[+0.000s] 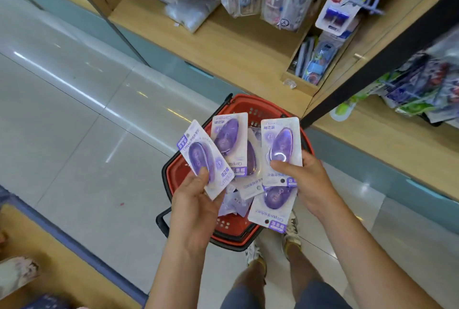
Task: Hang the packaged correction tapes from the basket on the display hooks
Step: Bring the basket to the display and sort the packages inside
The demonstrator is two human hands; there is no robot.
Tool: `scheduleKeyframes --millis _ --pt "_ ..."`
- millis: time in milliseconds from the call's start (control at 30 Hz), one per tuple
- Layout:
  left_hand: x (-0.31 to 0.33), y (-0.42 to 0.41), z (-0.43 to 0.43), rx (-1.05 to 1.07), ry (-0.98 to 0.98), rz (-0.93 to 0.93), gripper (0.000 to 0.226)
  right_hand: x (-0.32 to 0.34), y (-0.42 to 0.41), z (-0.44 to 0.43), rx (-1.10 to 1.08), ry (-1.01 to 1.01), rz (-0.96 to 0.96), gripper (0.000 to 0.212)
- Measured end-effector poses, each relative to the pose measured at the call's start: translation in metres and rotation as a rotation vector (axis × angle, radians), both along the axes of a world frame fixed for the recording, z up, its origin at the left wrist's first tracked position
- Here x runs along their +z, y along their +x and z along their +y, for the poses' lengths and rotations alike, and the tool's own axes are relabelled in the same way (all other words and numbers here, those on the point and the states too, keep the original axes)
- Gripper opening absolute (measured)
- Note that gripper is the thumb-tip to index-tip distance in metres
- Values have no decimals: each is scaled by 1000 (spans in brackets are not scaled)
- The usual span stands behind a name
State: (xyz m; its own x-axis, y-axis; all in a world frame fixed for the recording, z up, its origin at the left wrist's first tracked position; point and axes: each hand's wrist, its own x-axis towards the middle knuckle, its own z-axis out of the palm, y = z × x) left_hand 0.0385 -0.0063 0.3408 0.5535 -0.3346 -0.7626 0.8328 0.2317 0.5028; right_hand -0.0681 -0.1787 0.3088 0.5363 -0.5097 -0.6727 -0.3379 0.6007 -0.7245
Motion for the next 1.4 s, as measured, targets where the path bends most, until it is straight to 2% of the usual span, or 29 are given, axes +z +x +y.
scheduleKeyframes --millis 67,133,267,400,533,733,867,1167,1300,1400 --pt "17 -5 -7 -135 -81 35 38 31 -9 -3 -40 44 -90 26" --pt "30 -8 -12 -256 -78 9 42 60 -19 -7 -66 40 -142 33" --pt "66 -9 -25 -405 -118 -51 40 105 -39 -16 -95 -23 -174 43" --pt "102 -17 -41 -459 -184 -173 41 146 -55 -26 -64 -113 -210 32" --pt "136 -30 -55 -475 -252 -293 68 189 -78 -37 -39 -218 -282 29" --pt "194 -79 -89 -500 -364 -499 56 244 -135 -68 -25 -375 -363 34" --pt "222 -145 -119 -569 -406 -576 77 274 -203 -97 -6 -476 -331 38" --pt "247 -310 -196 -702 -479 -534 105 315 -373 -158 63 -614 -252 27" --pt "250 -356 -227 -707 -502 -465 103 316 -426 -176 -2 -627 -230 28" --pt "254 -383 -252 -760 -495 -463 88 309 -458 -184 -93 -598 -235 27"
